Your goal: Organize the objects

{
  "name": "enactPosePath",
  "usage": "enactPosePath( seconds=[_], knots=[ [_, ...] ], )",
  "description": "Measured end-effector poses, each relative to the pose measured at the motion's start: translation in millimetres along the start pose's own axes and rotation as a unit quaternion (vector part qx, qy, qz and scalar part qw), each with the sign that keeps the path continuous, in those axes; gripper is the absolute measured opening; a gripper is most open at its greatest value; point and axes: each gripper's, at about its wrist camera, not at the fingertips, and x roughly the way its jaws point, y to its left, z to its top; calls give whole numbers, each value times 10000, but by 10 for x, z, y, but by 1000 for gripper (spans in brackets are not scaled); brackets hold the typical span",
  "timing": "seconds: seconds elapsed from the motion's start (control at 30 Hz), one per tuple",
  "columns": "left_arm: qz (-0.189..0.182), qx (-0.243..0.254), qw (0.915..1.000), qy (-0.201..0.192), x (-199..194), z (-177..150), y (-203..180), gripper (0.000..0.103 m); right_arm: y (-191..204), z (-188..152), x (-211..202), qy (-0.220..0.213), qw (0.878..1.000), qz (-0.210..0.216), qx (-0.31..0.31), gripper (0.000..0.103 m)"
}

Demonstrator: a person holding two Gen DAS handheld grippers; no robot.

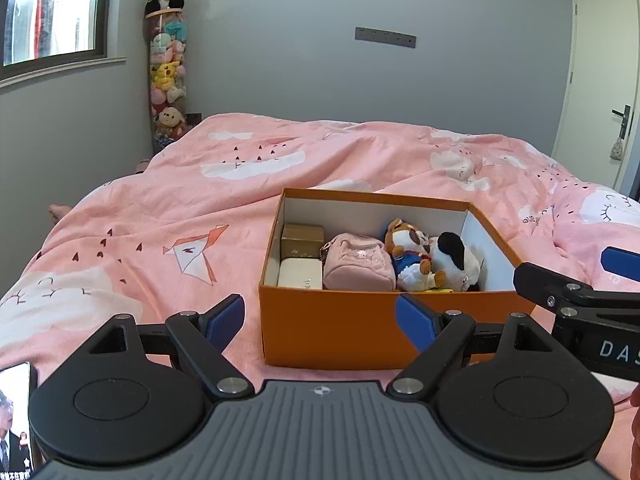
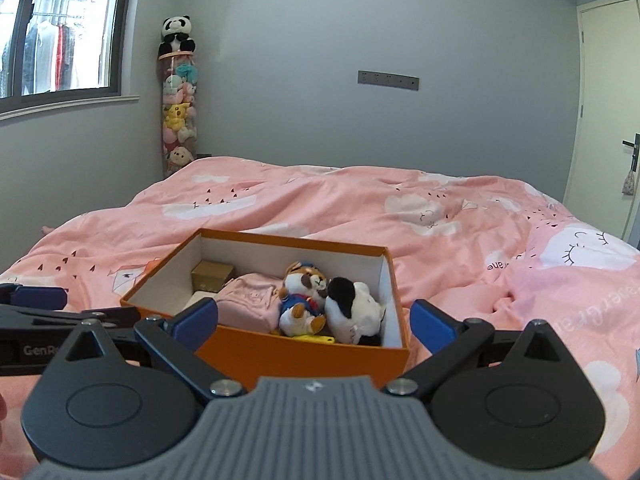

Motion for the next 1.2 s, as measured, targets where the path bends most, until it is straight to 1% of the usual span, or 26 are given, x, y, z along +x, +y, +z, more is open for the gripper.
enactPosePath(
  seconds=[0.2,1.2],
  knots=[
    [-7,106,9999,-61,-59,-27,-35,98,-15,-21,-46,35,10000,5,80,102],
    [-33,233,9996,-158,-114,-43,-58,98,-57,-101,-75,218,9994,70,248,102]
  ],
)
